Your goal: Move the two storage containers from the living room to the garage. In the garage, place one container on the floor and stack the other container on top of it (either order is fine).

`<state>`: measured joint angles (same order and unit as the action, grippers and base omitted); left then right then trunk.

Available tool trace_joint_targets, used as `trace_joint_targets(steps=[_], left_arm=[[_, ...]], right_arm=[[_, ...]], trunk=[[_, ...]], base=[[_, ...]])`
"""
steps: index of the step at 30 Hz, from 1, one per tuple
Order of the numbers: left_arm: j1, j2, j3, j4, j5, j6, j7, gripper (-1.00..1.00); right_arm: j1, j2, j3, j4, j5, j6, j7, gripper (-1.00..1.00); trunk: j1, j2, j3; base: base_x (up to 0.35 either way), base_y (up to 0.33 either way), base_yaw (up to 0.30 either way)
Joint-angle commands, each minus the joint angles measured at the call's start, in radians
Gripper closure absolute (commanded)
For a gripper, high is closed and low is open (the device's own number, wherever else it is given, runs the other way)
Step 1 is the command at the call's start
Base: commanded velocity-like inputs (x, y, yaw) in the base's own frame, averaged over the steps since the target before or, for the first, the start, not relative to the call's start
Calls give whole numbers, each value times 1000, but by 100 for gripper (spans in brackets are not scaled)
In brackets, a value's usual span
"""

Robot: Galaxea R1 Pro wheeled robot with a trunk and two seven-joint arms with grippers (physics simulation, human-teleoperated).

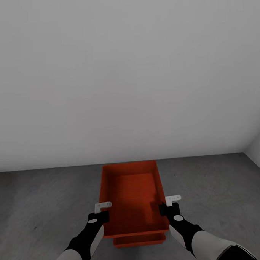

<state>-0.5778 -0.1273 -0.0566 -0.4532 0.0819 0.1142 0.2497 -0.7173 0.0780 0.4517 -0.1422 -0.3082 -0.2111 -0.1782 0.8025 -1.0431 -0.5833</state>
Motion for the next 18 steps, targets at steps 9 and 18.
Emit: trace_joint_targets(steps=[9,18], left_arm=[[0,14,22,-5,-14,-13,64,100],[0,14,22,-5,-14,-13,64,100]], right_arm=[[-1,0,-42,0,-43,1,0,100],[-1,0,-42,0,-43,1,0,100]], trunk=[[35,-64,-29],[69,-127,-57]], base=[[0,0,0],[0,0,0]])
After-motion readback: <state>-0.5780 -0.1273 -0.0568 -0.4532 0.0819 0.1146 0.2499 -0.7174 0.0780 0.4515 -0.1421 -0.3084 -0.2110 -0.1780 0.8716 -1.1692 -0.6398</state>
